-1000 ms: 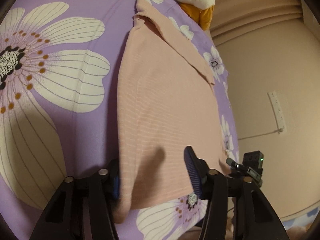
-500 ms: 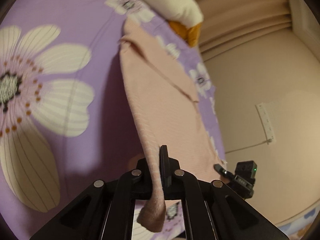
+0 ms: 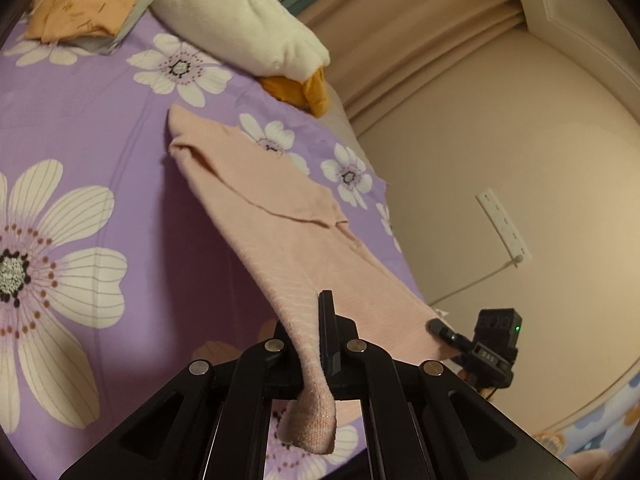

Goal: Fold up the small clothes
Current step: 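Lift the hem with both tools and fold it toward the collar, then open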

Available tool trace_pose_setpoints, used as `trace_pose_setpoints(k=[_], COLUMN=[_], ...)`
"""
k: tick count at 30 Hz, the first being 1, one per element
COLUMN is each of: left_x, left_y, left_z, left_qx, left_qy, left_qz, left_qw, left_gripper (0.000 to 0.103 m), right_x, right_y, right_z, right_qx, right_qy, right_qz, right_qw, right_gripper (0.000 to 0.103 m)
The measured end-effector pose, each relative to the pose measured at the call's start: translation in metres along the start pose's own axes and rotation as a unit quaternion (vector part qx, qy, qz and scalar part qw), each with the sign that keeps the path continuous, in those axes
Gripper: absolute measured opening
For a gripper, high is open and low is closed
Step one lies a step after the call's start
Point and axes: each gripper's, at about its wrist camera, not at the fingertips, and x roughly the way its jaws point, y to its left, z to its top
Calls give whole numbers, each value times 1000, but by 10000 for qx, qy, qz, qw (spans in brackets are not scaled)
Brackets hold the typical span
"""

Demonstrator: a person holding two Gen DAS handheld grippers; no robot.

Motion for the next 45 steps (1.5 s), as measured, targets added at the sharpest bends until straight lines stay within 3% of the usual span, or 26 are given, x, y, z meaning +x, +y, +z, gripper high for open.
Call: trace_pose_setpoints(k=[13,22,27,36,45], left_x=[-48,-58,-39,7,67], left_y=[-45,-64,-49,-3,56], left_z=[-24,-29,-12,40,82], left_qx=[492,718,534,67,-541], left_qy=[27,46,36,-55,202], left_qz=[54,168,260,468,775], left_qw=[9988,9973,9982,9989,9953], left_gripper=[0,0,0,0,0], right_x=[-61,-86,-71,-18,45], right_y=[57,74,57,5,-50], right_z=[-4,-7,6,63,111], right_qx=[-1219,-1696,-1385,-460,240], right_qy=[-13,-110,-219,-365,-186], right_qz=[121,245,248,-68,-465], right_qw=[9925,9851,9898,9982,9985], right_gripper=[5,6,6,7,7])
